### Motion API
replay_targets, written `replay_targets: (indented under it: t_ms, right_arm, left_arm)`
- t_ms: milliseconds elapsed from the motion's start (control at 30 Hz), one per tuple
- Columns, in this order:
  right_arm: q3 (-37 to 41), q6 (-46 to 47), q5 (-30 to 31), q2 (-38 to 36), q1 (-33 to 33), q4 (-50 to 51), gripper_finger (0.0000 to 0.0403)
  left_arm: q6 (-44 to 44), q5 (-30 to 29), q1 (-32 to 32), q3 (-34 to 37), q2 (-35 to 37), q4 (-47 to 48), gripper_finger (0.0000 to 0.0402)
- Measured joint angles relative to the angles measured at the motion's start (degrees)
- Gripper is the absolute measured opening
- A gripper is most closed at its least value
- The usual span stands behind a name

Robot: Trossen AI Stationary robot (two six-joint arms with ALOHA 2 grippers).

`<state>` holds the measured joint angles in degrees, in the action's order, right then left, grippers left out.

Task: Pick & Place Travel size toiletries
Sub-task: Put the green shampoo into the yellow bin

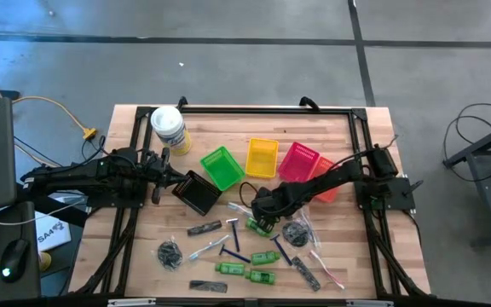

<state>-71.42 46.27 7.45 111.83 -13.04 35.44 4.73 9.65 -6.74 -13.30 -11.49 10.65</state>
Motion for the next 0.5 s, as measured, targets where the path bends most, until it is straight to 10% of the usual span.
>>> replay_targets:
  t_ms: [167, 500]
  right_arm:
    - [0.0, -1.8, 0.3, -0.1, 0.0, -1.0, 0.0111]
    - [0.0, -5.2, 4.8, -2.0, -0.3, -3.4, 0.0131]
  left_arm:
    - [0.0, 0.0, 0.0, 0.0, 0.0, 0.0, 0.0000]
    - [0.0, 0.0, 0.0, 0.0, 0.0, 0.0, 0.0000]
